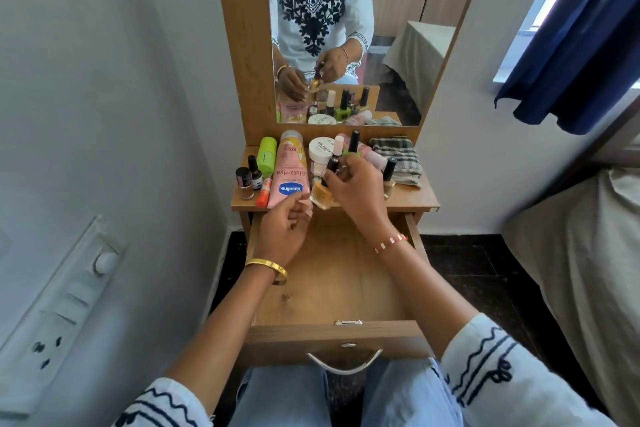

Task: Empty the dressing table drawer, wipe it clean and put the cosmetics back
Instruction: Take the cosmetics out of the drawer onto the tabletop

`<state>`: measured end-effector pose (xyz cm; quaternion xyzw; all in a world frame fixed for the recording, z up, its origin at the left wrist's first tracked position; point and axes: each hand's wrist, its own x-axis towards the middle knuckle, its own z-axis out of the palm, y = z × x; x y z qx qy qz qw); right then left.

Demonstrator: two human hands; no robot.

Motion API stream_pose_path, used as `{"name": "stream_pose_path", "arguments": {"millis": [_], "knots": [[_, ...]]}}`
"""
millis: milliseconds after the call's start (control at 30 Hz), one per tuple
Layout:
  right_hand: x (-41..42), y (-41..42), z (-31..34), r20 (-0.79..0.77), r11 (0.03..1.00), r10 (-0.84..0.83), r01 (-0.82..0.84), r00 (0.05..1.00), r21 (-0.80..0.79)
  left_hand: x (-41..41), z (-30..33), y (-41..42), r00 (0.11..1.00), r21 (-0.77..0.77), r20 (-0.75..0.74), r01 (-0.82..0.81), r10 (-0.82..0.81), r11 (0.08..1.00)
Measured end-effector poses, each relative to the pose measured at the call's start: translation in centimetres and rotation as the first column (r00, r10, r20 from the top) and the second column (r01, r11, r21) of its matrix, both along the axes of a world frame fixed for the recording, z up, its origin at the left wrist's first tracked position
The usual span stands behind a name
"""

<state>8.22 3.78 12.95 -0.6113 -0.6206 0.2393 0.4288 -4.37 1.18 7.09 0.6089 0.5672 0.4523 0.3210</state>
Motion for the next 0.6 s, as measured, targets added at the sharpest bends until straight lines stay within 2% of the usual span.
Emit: {"name": "stream_pose_path", "arguments": {"millis": [133,367,600], "knots": [[-0.4,2.6,2.1,0.095,0.998,-0.031,0.025,0.995,0.06,0.1,0.9,1.0,0.999,0.024,-0.044,-0.015,0.016,1.0],[-1.9,6.2,3.7,0.354,1.0,0.01,-0.001,0.935,-0.024,0.2,1.5,2.4,0.964,0.068,-0.267,-0.006,0.024,0.998],[-2.7,7.4,2.6,0.491,0.999,0.005,0.014,0.871,-0.035,-0.2,1.2,3.1,0.935,0.04,-0.354,0.005,0.009,0.999]]}}
